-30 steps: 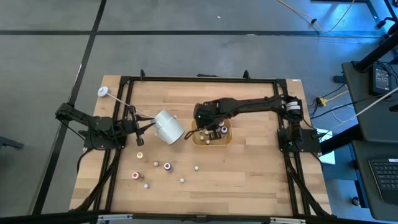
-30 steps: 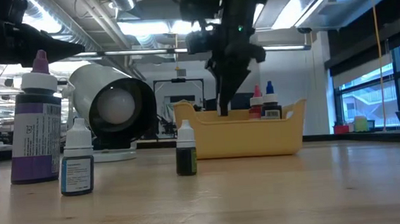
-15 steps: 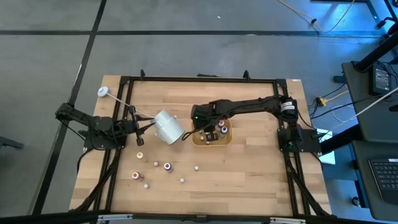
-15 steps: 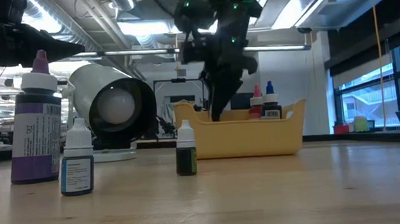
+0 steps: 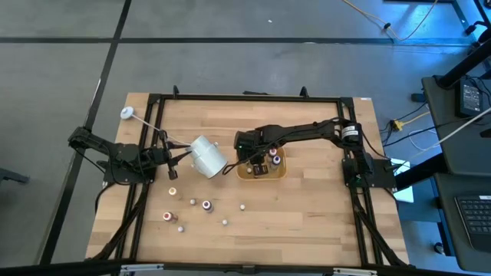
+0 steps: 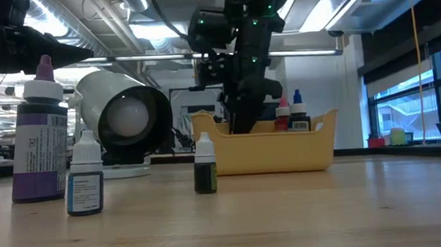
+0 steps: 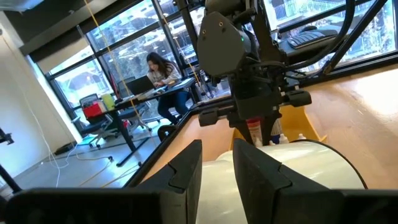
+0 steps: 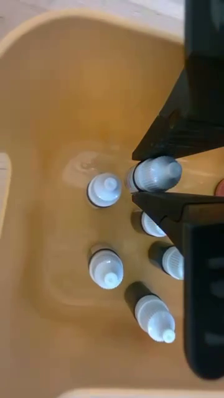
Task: Pick & Place food coloring
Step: Put the small red food coloring bottle into the yellow bin
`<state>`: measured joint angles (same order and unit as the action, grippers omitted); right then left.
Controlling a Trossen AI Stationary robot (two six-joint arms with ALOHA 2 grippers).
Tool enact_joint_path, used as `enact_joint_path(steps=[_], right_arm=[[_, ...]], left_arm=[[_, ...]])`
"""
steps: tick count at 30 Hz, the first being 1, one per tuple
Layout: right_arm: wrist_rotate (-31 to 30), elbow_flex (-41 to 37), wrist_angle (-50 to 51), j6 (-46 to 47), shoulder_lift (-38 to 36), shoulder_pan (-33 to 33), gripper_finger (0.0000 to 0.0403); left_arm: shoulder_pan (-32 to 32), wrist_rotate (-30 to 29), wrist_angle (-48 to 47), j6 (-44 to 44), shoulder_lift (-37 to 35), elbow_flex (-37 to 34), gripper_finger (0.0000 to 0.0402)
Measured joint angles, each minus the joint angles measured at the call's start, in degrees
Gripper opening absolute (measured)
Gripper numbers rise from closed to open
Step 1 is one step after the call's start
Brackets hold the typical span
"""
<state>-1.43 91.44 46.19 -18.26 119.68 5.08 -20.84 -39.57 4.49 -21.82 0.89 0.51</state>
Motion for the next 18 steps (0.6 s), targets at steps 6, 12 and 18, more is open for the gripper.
enact_joint_path(steps=[6, 12, 18], right_arm=[[0.00, 0.00, -0.20, -0.02, 0.00, 0.00, 0.0093], [0.00, 0.00, -0.19, -0.03, 0.00, 0.00, 0.0115], [0.00, 0.00, -0.18, -0.04, 0.00, 0.00, 0.0125]], left_arm=[[-0.01, -0.01, 0.00, 0.02, 0.00, 0.00, 0.0088], [-0.01, 0.00, 0.00, 0.02, 0.01, 0.00, 0.0088], [-0.02, 0.00, 0.00, 0.02, 0.00, 0.00, 0.0088]])
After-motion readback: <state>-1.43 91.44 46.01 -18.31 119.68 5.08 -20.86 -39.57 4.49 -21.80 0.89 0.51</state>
